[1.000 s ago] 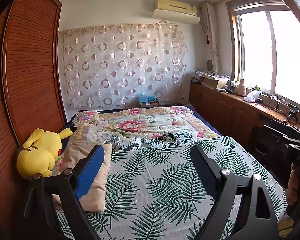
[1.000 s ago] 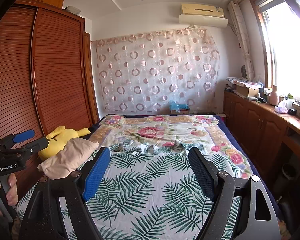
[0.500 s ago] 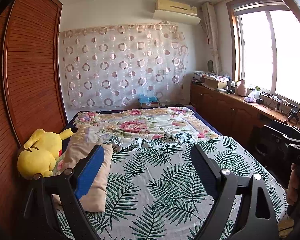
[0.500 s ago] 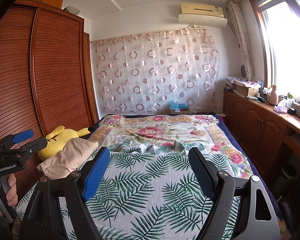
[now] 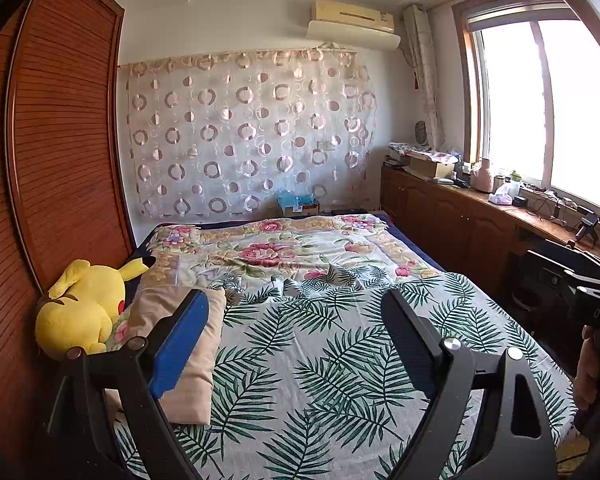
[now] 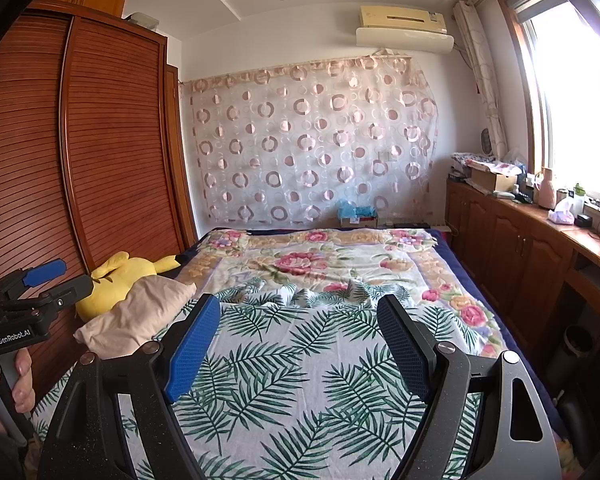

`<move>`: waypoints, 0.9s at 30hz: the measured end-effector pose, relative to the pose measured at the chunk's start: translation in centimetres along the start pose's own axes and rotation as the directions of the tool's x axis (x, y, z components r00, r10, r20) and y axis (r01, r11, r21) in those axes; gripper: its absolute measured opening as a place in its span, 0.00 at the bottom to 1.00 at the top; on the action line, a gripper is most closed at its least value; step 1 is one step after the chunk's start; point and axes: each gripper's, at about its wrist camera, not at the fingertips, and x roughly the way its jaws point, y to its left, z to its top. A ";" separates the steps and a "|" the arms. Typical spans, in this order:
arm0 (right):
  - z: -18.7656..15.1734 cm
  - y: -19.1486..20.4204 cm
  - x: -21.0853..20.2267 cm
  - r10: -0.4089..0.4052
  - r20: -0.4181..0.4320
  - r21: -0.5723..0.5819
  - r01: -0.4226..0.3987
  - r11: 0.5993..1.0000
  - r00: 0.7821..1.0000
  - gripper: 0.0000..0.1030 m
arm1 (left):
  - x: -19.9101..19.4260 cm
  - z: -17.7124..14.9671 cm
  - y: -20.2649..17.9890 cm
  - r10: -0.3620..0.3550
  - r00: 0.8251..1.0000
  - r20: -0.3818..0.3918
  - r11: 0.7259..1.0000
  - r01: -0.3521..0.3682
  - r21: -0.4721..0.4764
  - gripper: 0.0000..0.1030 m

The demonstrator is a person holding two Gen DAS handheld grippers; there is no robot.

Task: Fold small clothes

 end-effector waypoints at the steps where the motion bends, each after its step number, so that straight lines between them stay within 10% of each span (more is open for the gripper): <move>1: -0.1 0.0 0.0 0.000 0.001 0.000 0.000 1.000 1.000 0.80 | 0.1 0.0 0.0 -0.001 1.000 0.000 1.000 0.001 0.000 0.86; 27: -0.1 -0.2 -0.1 0.000 0.000 0.001 0.000 1.000 1.000 0.80 | 0.1 -0.2 0.0 -0.001 1.000 0.001 1.000 0.001 0.001 0.86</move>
